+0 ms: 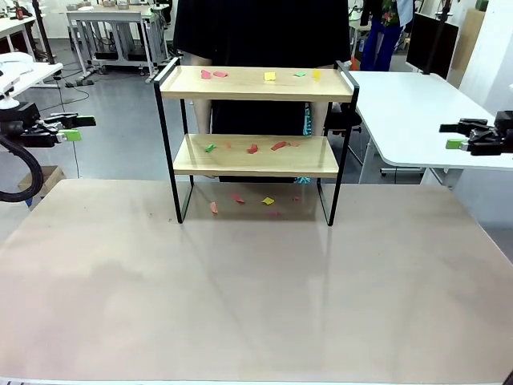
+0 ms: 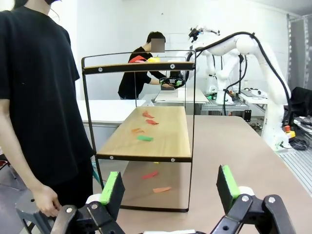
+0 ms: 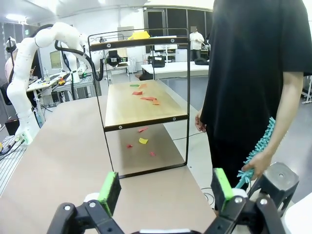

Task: Clean the shelf.
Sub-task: Pick up the Duster handed by the human.

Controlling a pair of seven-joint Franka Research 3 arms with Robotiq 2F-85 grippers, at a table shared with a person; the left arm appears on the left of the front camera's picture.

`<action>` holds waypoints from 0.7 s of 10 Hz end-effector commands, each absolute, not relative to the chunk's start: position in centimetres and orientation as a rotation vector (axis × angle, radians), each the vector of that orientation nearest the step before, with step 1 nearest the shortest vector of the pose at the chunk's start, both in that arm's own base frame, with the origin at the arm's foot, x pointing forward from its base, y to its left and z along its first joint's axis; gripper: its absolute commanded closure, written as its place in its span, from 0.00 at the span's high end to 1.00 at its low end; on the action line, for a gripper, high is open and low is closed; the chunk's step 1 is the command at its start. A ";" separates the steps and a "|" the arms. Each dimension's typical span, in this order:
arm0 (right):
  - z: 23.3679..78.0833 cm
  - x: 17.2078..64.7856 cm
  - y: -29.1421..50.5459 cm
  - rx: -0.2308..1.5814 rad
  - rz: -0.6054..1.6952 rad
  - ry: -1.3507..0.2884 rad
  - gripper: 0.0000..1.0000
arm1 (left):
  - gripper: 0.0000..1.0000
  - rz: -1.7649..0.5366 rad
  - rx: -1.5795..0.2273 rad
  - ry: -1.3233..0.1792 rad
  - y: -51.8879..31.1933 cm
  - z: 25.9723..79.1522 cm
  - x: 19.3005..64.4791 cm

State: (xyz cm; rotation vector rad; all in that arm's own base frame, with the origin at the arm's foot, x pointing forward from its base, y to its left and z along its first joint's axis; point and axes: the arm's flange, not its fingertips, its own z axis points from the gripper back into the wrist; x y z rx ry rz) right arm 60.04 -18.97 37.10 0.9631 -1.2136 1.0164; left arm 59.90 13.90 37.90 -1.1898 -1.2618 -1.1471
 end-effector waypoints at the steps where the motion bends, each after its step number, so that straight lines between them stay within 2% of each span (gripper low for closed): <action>1: 37.2 60.1 -18.9 0.960 1.017 -1.216 1.00 | 1.00 -1.161 -1.169 -1.265 13.9 37.9 59.9; 7: 37.2 60.1 -18.9 0.960 1.017 -1.216 1.00 | 1.00 -1.161 -1.169 -1.265 13.9 37.9 59.9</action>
